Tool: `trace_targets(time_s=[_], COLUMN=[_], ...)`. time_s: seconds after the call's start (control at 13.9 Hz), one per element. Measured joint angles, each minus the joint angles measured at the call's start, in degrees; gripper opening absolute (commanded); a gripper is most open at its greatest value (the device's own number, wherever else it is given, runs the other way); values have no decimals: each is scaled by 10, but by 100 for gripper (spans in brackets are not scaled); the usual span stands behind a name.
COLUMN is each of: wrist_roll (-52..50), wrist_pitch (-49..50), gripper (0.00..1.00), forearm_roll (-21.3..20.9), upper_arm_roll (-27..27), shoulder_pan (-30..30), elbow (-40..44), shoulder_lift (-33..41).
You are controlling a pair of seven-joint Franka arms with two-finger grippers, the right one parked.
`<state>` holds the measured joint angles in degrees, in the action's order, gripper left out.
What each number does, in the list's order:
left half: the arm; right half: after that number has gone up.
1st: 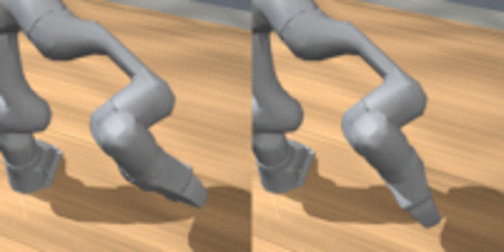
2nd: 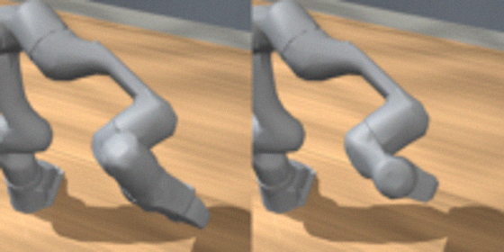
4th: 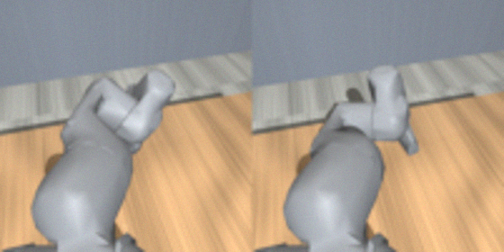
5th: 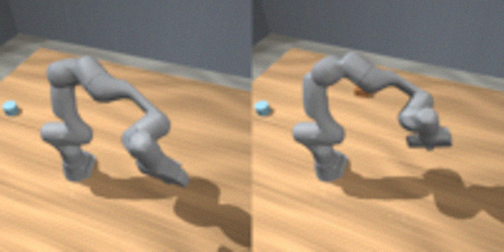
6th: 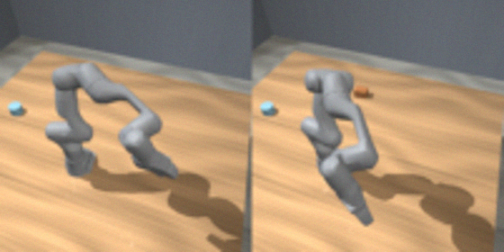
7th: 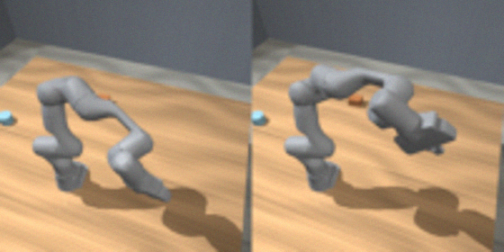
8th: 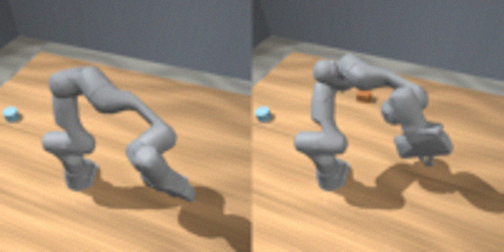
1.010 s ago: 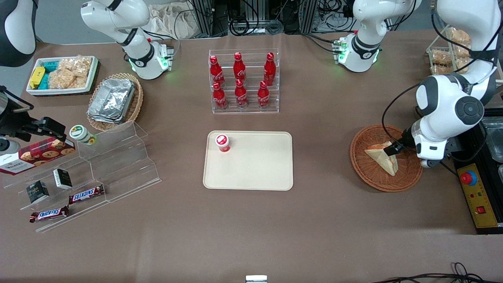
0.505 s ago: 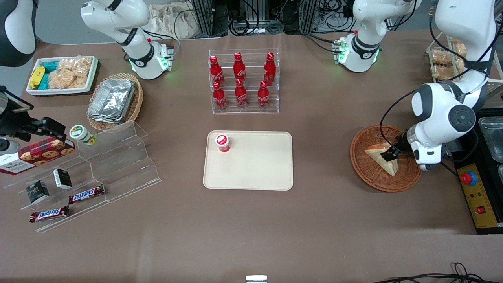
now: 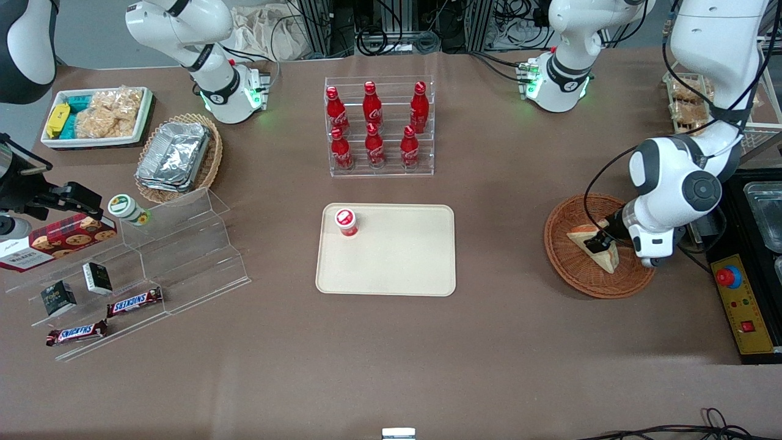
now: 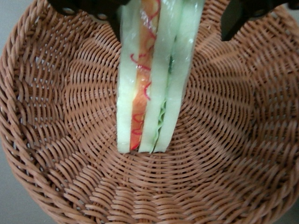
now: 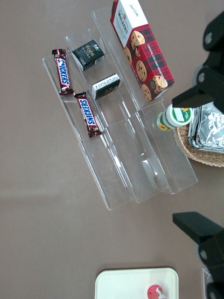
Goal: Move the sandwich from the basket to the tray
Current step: 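Close the left gripper on the sandwich's crust edge, then lift the sandwich and carry it over the cream tray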
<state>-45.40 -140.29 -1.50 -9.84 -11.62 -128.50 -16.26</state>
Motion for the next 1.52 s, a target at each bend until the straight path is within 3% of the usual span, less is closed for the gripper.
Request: trace_targets(time_s=[0.43,0.72,0.94,1.15,1.37,1.52], wrist_roll=[34,46,50,98,111,120], wrist_pitch=[17,201,310,371,345,249], gripper=[0,0,0,0,0,0], forearm_roll=[0,0,2,2,1,1], upper_arm_roll=[-3,-33,-95,-190,-264,-285], shoulder_pan=[0,2,3,8,13,21], elbow=[27,149,258,346,357,330], shoulder_lift=[16,42,52,43,3,-42])
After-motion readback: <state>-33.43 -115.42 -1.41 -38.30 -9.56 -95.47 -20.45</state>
